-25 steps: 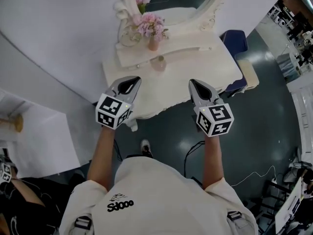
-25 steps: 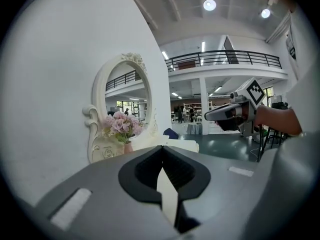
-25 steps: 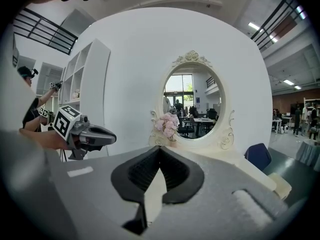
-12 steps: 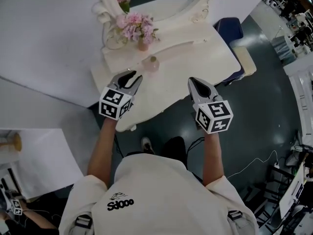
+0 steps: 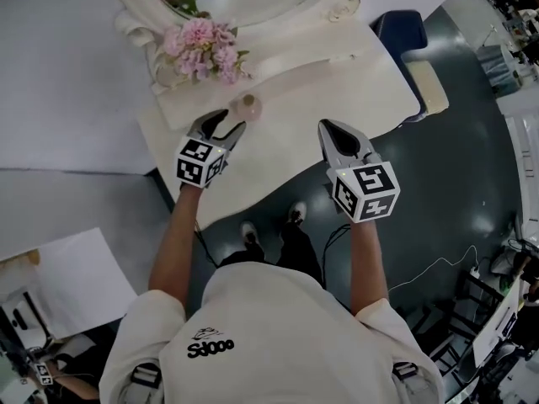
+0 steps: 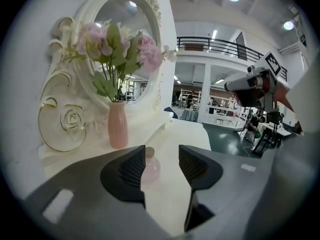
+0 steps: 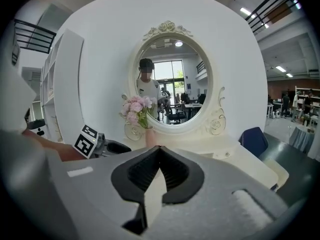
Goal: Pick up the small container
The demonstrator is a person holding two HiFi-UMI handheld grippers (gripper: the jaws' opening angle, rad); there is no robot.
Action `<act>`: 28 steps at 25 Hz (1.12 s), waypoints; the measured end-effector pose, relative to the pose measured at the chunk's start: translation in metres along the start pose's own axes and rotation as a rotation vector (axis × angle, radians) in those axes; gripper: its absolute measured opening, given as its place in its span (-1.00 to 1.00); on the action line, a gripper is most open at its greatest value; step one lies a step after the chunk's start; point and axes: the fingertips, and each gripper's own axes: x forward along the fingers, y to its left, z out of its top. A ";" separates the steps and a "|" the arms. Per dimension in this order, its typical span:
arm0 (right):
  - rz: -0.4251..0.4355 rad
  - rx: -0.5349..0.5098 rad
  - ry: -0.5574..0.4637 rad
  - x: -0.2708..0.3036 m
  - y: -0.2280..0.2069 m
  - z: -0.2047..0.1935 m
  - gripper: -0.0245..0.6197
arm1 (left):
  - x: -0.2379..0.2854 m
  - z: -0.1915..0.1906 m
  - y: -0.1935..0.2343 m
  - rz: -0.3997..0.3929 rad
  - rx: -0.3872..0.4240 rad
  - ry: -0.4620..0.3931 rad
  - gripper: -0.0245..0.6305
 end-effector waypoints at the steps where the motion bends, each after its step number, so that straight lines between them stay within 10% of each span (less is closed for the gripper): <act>1: -0.001 0.003 0.006 0.003 -0.006 -0.001 -0.91 | 0.010 -0.003 0.004 0.003 0.000 0.009 -0.22; 13: -0.022 0.042 0.110 0.020 -0.073 -0.034 -0.91 | 0.108 -0.043 0.032 0.070 -0.007 0.116 -0.13; 28: -0.106 0.101 0.179 -0.008 -0.116 -0.077 -0.91 | 0.143 -0.035 0.019 0.134 0.006 0.095 -0.46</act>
